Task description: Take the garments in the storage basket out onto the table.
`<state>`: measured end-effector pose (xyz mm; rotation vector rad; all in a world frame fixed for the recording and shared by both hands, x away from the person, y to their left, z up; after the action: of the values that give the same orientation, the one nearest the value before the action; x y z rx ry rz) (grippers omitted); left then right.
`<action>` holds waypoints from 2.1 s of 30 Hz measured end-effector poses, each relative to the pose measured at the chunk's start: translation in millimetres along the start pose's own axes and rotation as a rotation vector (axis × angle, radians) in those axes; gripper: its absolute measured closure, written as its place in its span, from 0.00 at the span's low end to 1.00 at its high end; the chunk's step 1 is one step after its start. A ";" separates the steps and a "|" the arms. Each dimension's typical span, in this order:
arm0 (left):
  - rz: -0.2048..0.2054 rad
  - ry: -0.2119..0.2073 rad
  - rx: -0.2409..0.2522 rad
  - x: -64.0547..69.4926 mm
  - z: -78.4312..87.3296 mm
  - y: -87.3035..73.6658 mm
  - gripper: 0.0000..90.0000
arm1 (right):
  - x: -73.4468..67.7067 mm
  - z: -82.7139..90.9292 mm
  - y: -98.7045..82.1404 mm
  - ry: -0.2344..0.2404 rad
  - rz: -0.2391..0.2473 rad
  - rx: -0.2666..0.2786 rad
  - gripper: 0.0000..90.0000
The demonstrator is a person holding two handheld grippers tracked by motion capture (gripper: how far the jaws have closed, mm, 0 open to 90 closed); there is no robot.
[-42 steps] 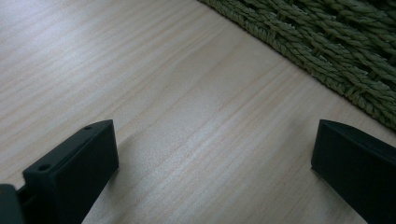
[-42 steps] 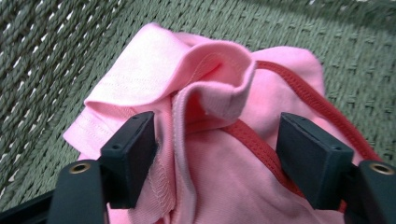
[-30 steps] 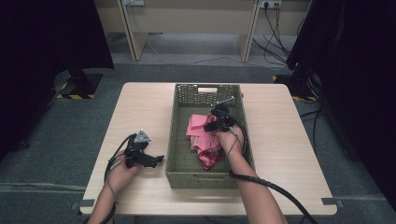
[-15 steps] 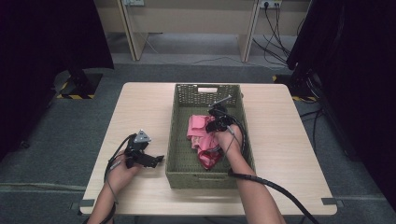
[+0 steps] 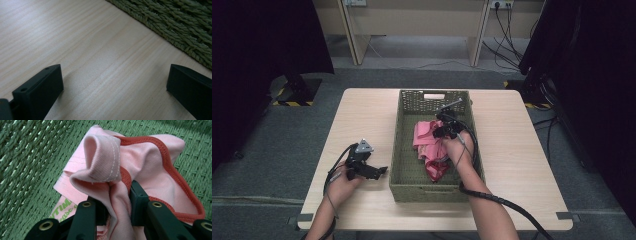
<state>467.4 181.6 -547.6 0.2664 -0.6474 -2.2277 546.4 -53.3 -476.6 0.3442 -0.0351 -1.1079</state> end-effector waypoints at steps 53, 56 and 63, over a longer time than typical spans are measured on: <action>0.000 0.000 0.000 0.0 0.0 0.0 0.00 | -2.0 60.5 6.5 0.074 -0.016 0.235 0.79; 0.000 0.000 0.000 0.0 0.0 0.0 0.00 | -1.8 66.6 5.9 0.064 -0.013 0.259 0.79; 0.000 0.000 0.000 0.0 0.0 0.0 0.00 | 2.5 76.8 7.2 0.057 -0.015 0.308 0.79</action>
<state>467.4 181.6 -547.6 0.2670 -0.6472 -2.2279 538.6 -72.1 -402.2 0.6522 -0.1534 -1.1077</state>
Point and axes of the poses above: each handheld gripper's, and its own axes: z roughly backward along the jaws, y roughly out of its top, x roughly to its right, the point moved 9 cm from there along -z, roughly forward along the jaws, and after that the axes turned 14 degrees about -x, right-handed, at the moved point
